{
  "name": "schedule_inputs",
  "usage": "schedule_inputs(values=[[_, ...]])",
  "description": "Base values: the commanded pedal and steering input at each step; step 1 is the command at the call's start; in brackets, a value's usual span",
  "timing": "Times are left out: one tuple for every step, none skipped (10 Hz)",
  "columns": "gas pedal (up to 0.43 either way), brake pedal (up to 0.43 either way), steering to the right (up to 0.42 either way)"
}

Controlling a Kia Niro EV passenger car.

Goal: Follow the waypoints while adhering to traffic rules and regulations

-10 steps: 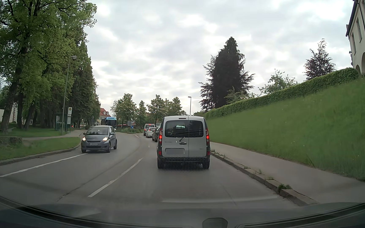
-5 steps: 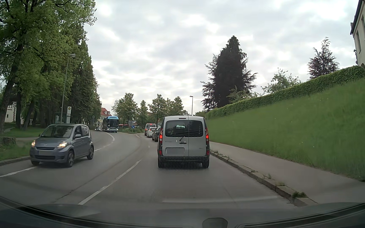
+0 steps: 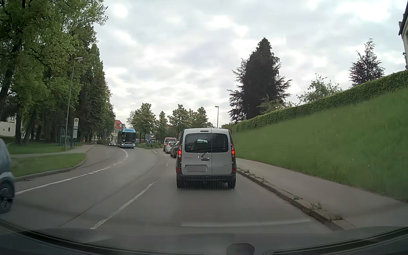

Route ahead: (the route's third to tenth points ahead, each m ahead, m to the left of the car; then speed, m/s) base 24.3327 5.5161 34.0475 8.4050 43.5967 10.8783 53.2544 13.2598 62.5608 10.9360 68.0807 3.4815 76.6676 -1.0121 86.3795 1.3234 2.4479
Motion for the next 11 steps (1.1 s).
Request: schedule_inputs(values=[[0.150,0.000,-0.048],[0.130,0.000,-0.047],[0.118,0.000,-0.047],[0.110,0.000,-0.047],[0.098,0.000,-0.047],[0.067,0.000,-0.047],[0.047,0.000,-0.046],[0.008,0.000,-0.047],[0.000,0.000,-0.046],[0.000,0.000,-0.046],[0.000,0.000,-0.046]])
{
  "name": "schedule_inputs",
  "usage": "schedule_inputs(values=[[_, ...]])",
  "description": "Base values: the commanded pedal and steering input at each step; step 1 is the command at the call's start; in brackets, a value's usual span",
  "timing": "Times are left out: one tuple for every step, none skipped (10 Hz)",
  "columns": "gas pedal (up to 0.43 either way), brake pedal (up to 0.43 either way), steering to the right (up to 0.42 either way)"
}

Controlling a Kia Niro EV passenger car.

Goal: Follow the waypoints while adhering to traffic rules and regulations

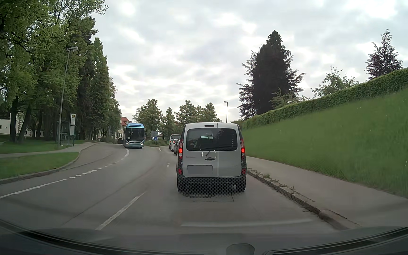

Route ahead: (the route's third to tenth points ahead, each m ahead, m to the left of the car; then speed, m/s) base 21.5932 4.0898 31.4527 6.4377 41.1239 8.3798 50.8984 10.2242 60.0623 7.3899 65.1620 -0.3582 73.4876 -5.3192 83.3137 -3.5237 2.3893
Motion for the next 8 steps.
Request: schedule_inputs(values=[[0.000,0.000,-0.046],[0.000,0.000,-0.046],[0.000,0.000,-0.046],[0.000,0.000,-0.045],[0.000,0.000,-0.042],[0.000,0.000,-0.042],[0.000,0.000,-0.042],[0.000,0.000,-0.041]])
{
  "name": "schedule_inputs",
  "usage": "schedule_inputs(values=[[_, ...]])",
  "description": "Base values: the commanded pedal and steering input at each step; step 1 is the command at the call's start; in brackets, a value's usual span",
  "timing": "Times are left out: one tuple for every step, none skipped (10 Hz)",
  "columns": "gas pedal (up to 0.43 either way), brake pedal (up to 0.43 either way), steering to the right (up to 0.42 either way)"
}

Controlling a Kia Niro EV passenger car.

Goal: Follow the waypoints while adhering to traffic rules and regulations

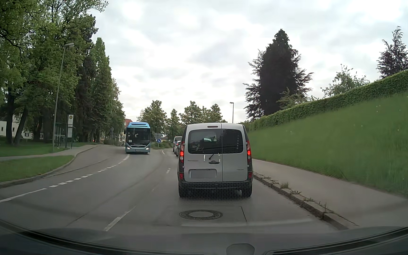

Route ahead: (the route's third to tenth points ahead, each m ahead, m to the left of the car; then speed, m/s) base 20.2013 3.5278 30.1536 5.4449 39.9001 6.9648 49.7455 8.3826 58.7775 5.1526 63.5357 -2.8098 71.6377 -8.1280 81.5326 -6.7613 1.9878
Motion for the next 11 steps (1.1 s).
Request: schedule_inputs(values=[[0.000,0.000,-0.041],[0.000,0.000,-0.040],[0.000,0.000,-0.038],[0.000,0.000,-0.038],[0.008,0.000,-0.038],[0.020,0.000,-0.038],[0.020,0.000,-0.037],[0.028,0.000,-0.034],[0.028,0.000,-0.034],[0.028,0.000,-0.034],[0.039,0.000,-0.034]])
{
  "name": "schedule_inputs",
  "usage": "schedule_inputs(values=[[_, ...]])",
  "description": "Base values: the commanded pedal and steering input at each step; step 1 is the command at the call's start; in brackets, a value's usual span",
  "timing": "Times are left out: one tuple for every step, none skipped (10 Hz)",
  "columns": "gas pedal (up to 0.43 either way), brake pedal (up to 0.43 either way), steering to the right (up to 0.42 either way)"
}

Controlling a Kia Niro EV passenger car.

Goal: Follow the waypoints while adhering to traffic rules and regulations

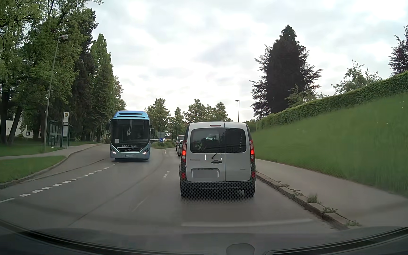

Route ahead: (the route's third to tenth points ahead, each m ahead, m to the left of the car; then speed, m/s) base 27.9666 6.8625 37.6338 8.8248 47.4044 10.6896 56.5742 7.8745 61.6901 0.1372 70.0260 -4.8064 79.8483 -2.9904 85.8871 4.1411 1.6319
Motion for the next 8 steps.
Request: schedule_inputs(values=[[0.047,0.000,-0.033],[0.047,0.000,-0.032],[0.047,0.000,-0.032],[0.047,0.000,-0.032],[0.047,0.000,-0.032],[0.047,0.000,-0.032],[0.047,0.000,-0.032],[0.047,0.000,-0.032]])
